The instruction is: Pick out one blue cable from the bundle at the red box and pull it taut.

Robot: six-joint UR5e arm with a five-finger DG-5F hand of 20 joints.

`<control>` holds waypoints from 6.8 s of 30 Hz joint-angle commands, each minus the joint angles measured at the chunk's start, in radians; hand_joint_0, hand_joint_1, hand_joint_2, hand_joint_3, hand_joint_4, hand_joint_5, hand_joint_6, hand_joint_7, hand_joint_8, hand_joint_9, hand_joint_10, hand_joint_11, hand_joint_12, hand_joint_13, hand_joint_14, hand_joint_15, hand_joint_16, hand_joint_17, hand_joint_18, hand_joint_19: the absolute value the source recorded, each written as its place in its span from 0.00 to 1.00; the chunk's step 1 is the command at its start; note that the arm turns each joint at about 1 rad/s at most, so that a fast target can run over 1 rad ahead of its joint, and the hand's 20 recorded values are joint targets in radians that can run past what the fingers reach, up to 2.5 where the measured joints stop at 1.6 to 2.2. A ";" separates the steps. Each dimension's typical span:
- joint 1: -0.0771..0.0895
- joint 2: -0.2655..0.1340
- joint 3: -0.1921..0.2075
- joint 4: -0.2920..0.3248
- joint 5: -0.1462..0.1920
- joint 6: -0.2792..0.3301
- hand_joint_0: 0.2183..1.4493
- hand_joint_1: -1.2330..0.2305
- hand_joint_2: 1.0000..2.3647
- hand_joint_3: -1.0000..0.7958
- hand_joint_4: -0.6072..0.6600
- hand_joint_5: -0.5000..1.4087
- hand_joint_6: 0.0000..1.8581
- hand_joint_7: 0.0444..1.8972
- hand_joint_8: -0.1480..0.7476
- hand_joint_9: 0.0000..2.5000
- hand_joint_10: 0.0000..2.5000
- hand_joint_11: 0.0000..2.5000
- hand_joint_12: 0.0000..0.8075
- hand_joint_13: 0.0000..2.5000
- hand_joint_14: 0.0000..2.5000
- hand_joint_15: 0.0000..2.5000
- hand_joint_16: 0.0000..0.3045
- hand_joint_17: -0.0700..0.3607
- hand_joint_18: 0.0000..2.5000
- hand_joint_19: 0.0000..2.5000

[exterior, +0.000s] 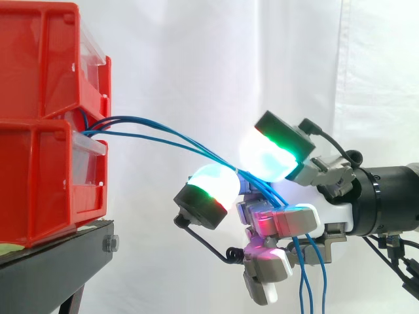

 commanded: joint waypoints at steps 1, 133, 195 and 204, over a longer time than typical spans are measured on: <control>0.000 0.000 0.000 0.000 -0.001 0.001 0.18 0.38 0.00 0.28 0.39 0.24 0.45 0.48 0.43 0.59 0.01 0.33 0.46 0.48 0.01 0.29 0.19 0.46 0.39 0.25; -0.020 0.000 0.000 -0.014 -0.050 0.001 0.34 0.27 0.00 0.28 0.35 0.23 0.52 0.46 0.42 0.63 0.01 0.40 0.40 0.51 0.01 0.34 0.15 0.40 0.40 0.28; -0.027 0.000 0.003 -0.011 -0.077 0.005 0.33 0.24 0.02 0.53 0.49 0.22 0.51 0.50 0.48 0.57 0.01 0.39 0.45 0.48 0.01 0.32 0.17 0.44 0.37 0.27; -0.027 0.000 0.003 -0.011 -0.077 0.005 0.47 0.21 0.00 0.28 0.46 0.21 0.51 0.63 0.48 0.57 0.01 0.39 0.43 0.47 0.01 0.31 0.16 0.42 0.37 0.25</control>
